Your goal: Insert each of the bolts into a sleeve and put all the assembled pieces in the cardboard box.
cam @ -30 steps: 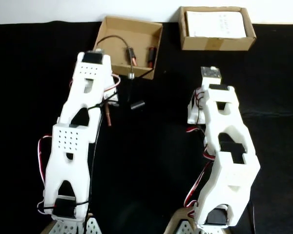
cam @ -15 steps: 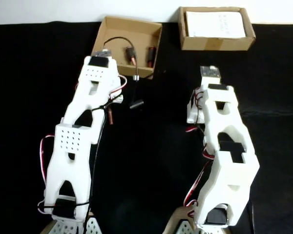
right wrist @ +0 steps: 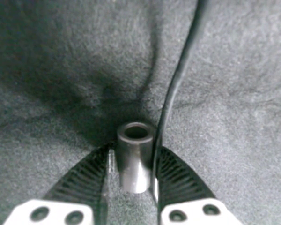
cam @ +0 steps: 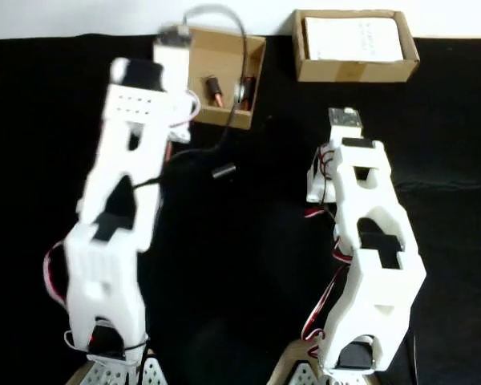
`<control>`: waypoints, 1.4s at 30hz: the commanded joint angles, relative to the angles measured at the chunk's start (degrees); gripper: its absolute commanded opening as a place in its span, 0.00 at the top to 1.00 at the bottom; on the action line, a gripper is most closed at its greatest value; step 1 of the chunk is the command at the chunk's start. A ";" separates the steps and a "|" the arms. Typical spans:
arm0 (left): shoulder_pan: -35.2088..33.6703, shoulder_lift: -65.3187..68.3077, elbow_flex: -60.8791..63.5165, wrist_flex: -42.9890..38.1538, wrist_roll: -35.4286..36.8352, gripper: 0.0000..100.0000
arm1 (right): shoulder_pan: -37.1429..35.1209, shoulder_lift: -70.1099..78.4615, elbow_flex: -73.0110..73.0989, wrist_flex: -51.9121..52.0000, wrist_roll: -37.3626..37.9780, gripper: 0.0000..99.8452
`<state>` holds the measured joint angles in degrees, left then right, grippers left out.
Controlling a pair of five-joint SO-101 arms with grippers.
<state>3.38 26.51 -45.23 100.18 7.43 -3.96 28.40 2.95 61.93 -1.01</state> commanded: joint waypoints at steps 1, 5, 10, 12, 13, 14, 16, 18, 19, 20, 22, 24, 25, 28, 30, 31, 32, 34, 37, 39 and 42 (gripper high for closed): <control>0.31 -21.14 5.41 0.53 -2.73 0.99 | -1.36 -5.41 -1.01 3.12 -0.53 0.98; 0.40 -40.84 19.82 0.35 -5.27 0.99 | -2.15 -19.21 -0.48 8.40 -0.18 0.98; -0.04 -67.65 36.18 -5.27 -6.24 0.99 | -2.59 -38.20 -0.48 18.33 -0.09 0.98; -0.04 -78.55 42.51 -11.52 -6.24 0.99 | -4.44 -45.85 -0.40 22.64 -0.09 0.98; 0.22 -83.47 46.20 -14.86 -6.24 0.99 | -5.76 -49.63 -0.40 24.75 -0.09 0.98; 0.22 -88.04 50.51 -18.64 -6.24 0.99 | -7.60 -53.58 -0.40 26.77 -0.09 0.98; 0.22 -94.90 60.26 -26.90 -6.24 0.99 | -11.82 -61.14 0.04 29.23 -0.18 0.98; 0.13 -99.30 69.14 -33.76 -6.15 0.99 | -15.87 -68.35 2.59 29.49 -0.18 0.99; 0.13 -100.70 72.48 -36.40 -6.15 0.99 | -17.63 -71.96 4.44 29.41 -0.18 0.99; 0.40 -101.76 75.12 -38.86 -5.98 0.99 | -19.21 -75.47 6.99 28.35 -0.18 0.99; 0.48 -101.85 77.67 -42.90 -5.80 0.99 | -20.79 -82.15 13.67 25.19 -0.18 0.99; 1.80 -100.44 77.85 -46.07 -5.71 0.99 | -21.05 -88.13 22.55 19.21 -0.09 0.99; 3.03 -99.47 77.67 -47.38 -5.71 0.99 | -21.05 -90.86 27.74 14.99 -0.09 0.99; 9.27 -95.25 75.47 -48.88 -5.71 0.99 | -21.23 -98.86 44.62 -1.19 -0.09 0.99; 13.85 -91.30 72.66 -48.88 -5.36 0.99 | -21.23 -103.78 55.60 -13.85 -0.09 0.99; 15.52 -89.19 70.90 -48.79 -4.13 0.99 | -21.23 -105.89 60.88 -20.26 -0.09 0.99; 16.75 -86.99 68.88 -48.79 -2.29 0.99 | -21.23 -107.91 66.15 -26.77 -0.09 0.99; 18.33 -82.51 64.31 -48.79 1.76 0.99 | -22.37 -111.69 75.91 -39.25 -0.09 0.99; 21.32 -75.56 58.24 -48.70 4.66 0.99 | -25.36 -116.53 86.46 -53.14 -0.35 0.99; 24.22 -71.96 55.16 -47.47 4.75 0.99 | -27.65 -118.81 90.15 -55.52 -0.44 0.99; 29.05 -67.38 52.70 -46.42 4.84 0.99 | -29.58 -120.04 92.79 -55.52 -0.62 0.99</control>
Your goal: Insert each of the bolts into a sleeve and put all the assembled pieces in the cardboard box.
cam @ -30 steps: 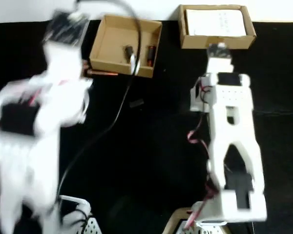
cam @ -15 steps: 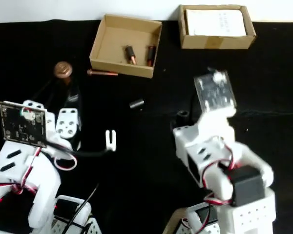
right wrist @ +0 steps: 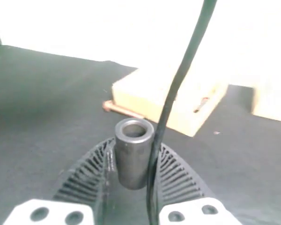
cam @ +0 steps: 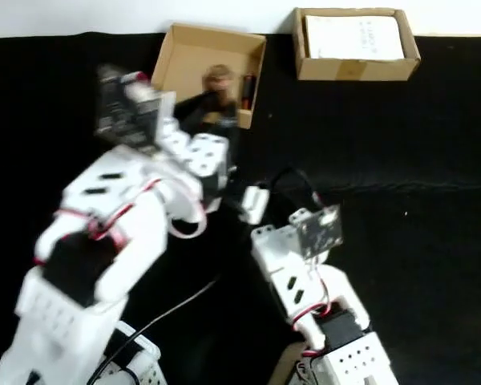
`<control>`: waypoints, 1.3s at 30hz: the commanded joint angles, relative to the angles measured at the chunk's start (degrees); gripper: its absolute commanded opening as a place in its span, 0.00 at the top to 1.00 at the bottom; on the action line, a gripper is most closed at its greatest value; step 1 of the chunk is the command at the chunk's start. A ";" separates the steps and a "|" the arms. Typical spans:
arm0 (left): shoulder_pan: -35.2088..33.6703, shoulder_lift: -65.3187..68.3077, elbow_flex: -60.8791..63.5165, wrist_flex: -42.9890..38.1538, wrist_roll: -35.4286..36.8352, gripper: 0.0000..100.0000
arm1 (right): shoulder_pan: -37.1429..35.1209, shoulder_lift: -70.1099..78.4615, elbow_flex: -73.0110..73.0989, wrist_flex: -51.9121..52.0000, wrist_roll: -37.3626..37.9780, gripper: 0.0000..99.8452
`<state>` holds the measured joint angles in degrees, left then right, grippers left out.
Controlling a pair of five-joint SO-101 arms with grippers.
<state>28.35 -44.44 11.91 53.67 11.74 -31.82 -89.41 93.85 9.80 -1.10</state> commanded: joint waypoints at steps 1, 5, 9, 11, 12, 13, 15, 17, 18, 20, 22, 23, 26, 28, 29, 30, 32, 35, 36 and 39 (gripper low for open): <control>5.58 5.14 -4.44 0.00 0.53 0.99 | -1.71 -2.24 2.33 -3.38 -0.97 0.99; 8.75 9.80 -4.44 0.18 0.53 0.99 | -1.01 -2.33 2.15 -3.47 -8.09 0.99; 8.75 11.47 -3.56 1.05 0.53 0.99 | 1.27 -2.33 1.98 -3.47 -11.52 0.99; 8.66 11.56 -1.54 2.20 0.53 0.99 | 2.77 -2.51 1.98 -3.47 -12.31 0.99; 8.40 11.56 -0.22 2.46 0.53 0.99 | 3.30 -2.59 1.89 -3.47 -12.84 0.99; 7.34 11.47 1.01 2.37 0.62 0.99 | 3.56 -2.59 1.89 -3.47 -13.19 0.99; 5.58 11.56 2.33 2.37 2.29 0.99 | 3.56 -2.59 1.89 -3.47 -13.89 0.99; 3.91 11.82 2.86 2.37 6.42 0.99 | 3.56 -2.59 1.89 -3.47 -13.89 0.99; 3.65 11.82 2.95 2.46 7.74 0.99 | 3.56 -2.59 1.89 -3.47 -13.89 0.99; 3.65 11.91 2.95 2.37 8.09 0.99 | 3.56 -2.59 1.89 -3.47 -13.89 0.99; 3.74 12.00 3.03 2.37 8.09 0.99 | 3.56 -2.59 1.89 -3.47 -13.89 0.99; 3.74 12.00 3.12 2.37 8.09 0.99 | 3.56 -2.59 1.89 -3.47 -13.89 0.99; 3.82 12.00 4.62 2.29 8.18 0.99 | 3.56 -2.59 1.89 -3.47 -13.89 0.99; 4.44 12.00 5.93 2.29 8.09 0.99 | 3.56 -2.59 1.89 -3.47 -13.89 0.99; 4.70 12.00 6.73 2.29 8.00 0.99 | 3.56 -2.68 1.89 -3.47 -13.89 0.99; 4.70 12.00 7.78 2.29 7.91 0.99 | 3.56 -2.68 1.89 -3.47 -13.89 0.99; 5.14 12.00 9.98 0.09 7.91 0.99 | 3.56 -2.51 1.89 -3.56 -13.89 0.99; 5.32 11.74 10.51 -2.73 7.91 0.99 | 3.56 -2.42 1.89 -3.56 -13.89 0.99; 5.32 11.82 9.98 -2.99 7.91 0.99 | 3.56 -2.42 1.89 -3.56 -13.89 0.99; 4.88 11.91 7.52 -2.99 7.21 0.99 | 3.56 -2.42 1.89 -3.47 -13.89 0.99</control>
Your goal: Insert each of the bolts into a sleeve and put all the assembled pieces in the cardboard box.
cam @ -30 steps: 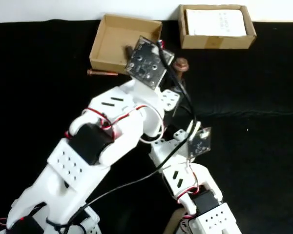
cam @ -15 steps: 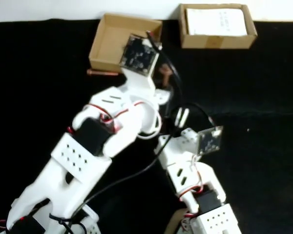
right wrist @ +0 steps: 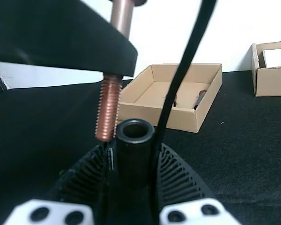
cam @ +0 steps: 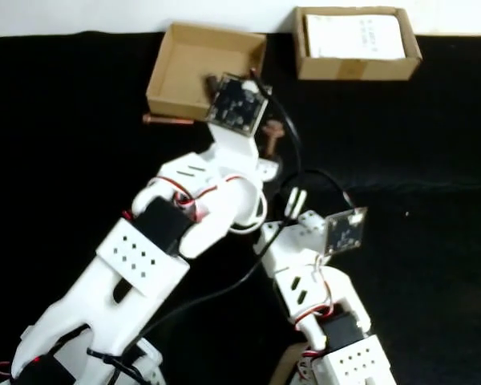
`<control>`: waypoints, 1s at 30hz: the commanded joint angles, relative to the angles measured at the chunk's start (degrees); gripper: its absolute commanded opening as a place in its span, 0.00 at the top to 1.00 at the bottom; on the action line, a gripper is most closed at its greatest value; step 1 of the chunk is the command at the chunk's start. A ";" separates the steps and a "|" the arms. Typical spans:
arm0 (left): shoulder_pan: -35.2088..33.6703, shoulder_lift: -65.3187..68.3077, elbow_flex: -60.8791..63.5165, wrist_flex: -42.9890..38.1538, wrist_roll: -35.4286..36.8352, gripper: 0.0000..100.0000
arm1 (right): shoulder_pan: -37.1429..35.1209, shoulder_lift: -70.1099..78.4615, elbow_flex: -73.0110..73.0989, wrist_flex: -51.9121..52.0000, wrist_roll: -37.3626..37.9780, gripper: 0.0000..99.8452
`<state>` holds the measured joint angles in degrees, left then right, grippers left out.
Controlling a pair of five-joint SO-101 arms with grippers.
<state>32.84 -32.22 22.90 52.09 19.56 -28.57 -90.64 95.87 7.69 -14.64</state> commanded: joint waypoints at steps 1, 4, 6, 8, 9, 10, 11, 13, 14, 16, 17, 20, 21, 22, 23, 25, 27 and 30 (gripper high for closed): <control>0.40 -0.31 -4.26 -1.41 -1.49 0.99 | 0.31 -1.19 -0.13 -1.36 -0.35 0.99; 1.27 -0.57 -6.46 -1.14 -3.16 0.99 | 0.31 -1.10 -0.13 -1.36 -0.35 0.99; 2.68 -0.57 -7.60 -1.14 -3.16 0.99 | 0.31 -1.10 -0.13 -1.36 -0.35 0.99; 3.74 -0.48 -7.78 -1.14 -3.16 0.99 | 0.31 -1.10 -0.04 -1.36 -0.35 0.99; 4.35 -0.40 -7.69 -1.14 -3.16 0.99 | 0.31 -1.10 -0.04 -1.36 -0.35 0.99; 4.88 -0.40 -7.52 -1.14 -3.25 0.99 | 0.31 -1.10 -0.04 -1.36 -0.35 0.99; 5.23 -0.31 -7.52 -1.14 -3.25 0.99 | 0.31 -1.10 -0.04 -1.36 -0.35 0.99; 5.23 -0.22 -7.52 -1.32 -3.25 0.99 | 0.31 -1.10 -0.04 -1.36 -0.35 0.99; 5.23 -0.13 -7.43 -1.41 -3.25 0.99 | 0.31 -1.10 -0.04 -1.36 -0.35 0.99; 4.79 0.22 -7.16 -1.05 -3.25 0.99 | 0.31 -1.10 -0.04 -1.36 -0.35 0.99; 4.79 0.75 -6.64 -1.05 -3.25 0.99 | 0.31 -1.10 -0.04 -1.36 -0.35 0.99; 4.79 2.42 -4.62 -1.23 -3.34 0.99 | 0.31 -1.10 -0.13 -1.36 -0.35 0.99; 4.79 2.77 -3.82 -1.32 -4.13 0.99 | 0.31 -1.10 -0.13 -1.36 -0.35 0.99; 4.79 3.03 -3.30 -1.41 -5.36 0.99 | 0.31 -1.10 -0.13 -1.27 -0.35 0.99; 4.79 3.12 -2.86 -1.41 -6.68 0.99 | 0.31 -1.10 -0.13 -1.27 -0.35 0.99; 4.79 3.12 -2.68 -1.41 -8.35 0.99 | 0.31 -1.10 -0.13 -1.27 -0.35 0.99; 4.70 3.12 -3.03 -1.32 -9.49 0.99 | 0.31 -1.10 -0.13 -1.27 -0.35 0.99; 3.03 3.03 -3.47 -1.41 -10.37 0.99 | 0.31 -1.10 -0.13 -1.27 -0.35 0.99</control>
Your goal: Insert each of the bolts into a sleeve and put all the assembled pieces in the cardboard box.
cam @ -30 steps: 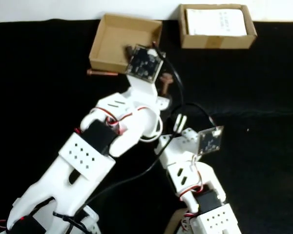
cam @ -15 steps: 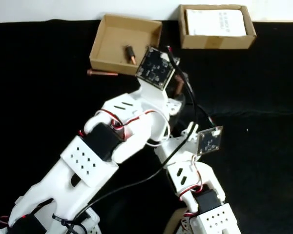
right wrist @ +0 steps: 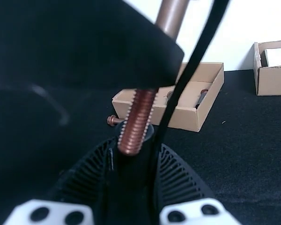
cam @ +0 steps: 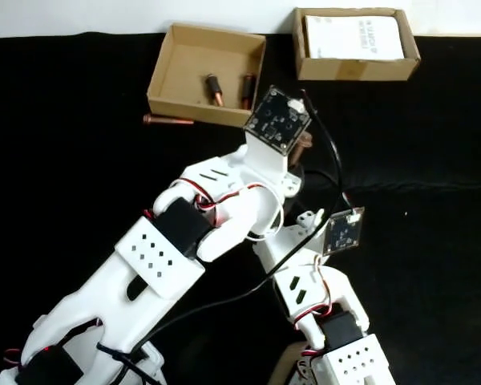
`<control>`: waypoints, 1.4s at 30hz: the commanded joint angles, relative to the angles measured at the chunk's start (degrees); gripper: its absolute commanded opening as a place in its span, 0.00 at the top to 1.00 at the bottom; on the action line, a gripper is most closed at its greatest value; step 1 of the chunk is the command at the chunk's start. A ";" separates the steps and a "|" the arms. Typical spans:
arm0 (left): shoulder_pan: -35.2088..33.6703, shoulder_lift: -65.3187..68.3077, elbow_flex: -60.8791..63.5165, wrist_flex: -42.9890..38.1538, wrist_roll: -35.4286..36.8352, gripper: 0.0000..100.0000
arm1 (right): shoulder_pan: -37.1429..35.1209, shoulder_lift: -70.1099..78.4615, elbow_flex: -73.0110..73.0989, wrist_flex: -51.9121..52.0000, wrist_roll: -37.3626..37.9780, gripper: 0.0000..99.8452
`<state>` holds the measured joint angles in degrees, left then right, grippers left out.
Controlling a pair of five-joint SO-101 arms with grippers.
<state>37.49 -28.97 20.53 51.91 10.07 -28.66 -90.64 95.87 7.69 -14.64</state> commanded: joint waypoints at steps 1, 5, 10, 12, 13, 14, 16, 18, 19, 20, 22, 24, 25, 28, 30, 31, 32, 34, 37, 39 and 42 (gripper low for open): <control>-2.51 -0.22 -1.27 -1.32 -0.88 0.99 | 0.40 -1.10 -0.13 -1.27 -0.35 0.99; -4.18 -0.22 -4.79 -1.32 -0.79 0.99 | 0.40 -1.01 -0.13 -1.27 -0.35 0.99; -2.42 0.40 -7.08 -2.99 -0.70 0.99 | 0.40 -1.01 -0.13 -1.27 -0.35 0.99; -0.92 0.40 -5.05 -5.01 -0.70 0.99 | 0.40 -1.01 -0.13 -1.27 -0.35 0.99; -0.22 0.40 -3.91 -5.98 -0.70 0.99 | 0.40 -1.01 -0.13 -1.27 -0.35 0.99; 0.40 0.40 -2.68 -7.03 -0.70 0.99 | 0.40 -1.01 -0.13 -1.27 -0.35 0.99; 0.66 0.40 -1.01 -8.09 -0.70 0.99 | 0.40 -1.01 -0.13 -1.27 -0.35 0.99; 0.40 0.31 -0.13 -8.09 -0.70 0.99 | 0.48 -1.01 -0.13 -1.27 -0.35 0.99; 0.40 0.31 -0.13 -7.91 -0.70 0.99 | 0.48 -1.01 -0.13 -1.27 -0.35 0.99; 0.40 0.31 -0.04 -7.91 -0.70 0.99 | 0.48 -1.01 -0.13 -1.27 -0.35 0.99; 0.40 0.31 0.04 -7.82 -0.70 0.99 | 0.48 -1.01 -0.13 -1.27 -0.35 0.99; -0.31 0.31 0.04 -7.82 -0.79 0.99 | 0.48 -1.01 -0.13 -1.27 -0.35 0.99; -0.92 0.31 0.04 -7.82 -0.79 0.99 | 0.48 -1.01 -0.13 -1.27 -0.35 0.99; -2.51 -0.04 2.24 -7.82 -0.79 0.99 | 0.57 -1.01 -0.13 -1.27 -0.35 0.99; -3.12 -0.13 4.44 -7.82 -0.97 0.99 | 0.57 -1.01 -0.13 -1.27 -0.35 0.99; -3.21 -0.13 5.41 -7.82 -0.97 0.99 | 0.57 -1.01 -0.13 -1.27 -0.35 0.99; -3.74 -0.22 6.37 -7.82 -0.97 0.99 | 0.57 -1.01 -0.13 -1.27 -0.35 0.99; -4.53 -0.22 7.34 -7.82 -0.97 0.99 | 0.57 -1.01 -0.13 -1.27 -0.35 0.99; -4.70 -0.22 7.69 -7.82 -0.97 0.99 | 0.57 -1.01 -0.13 -1.27 -0.35 0.99; -4.70 -0.22 7.69 -7.74 -0.97 0.99 | 0.57 -1.01 -0.13 -1.27 -0.35 0.99; -4.70 -0.40 7.60 -7.74 -0.97 0.99 | 0.57 -1.01 -0.13 0.04 -0.44 0.99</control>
<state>33.80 -28.62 27.91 44.18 9.54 -28.92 -90.55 95.87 7.87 -14.64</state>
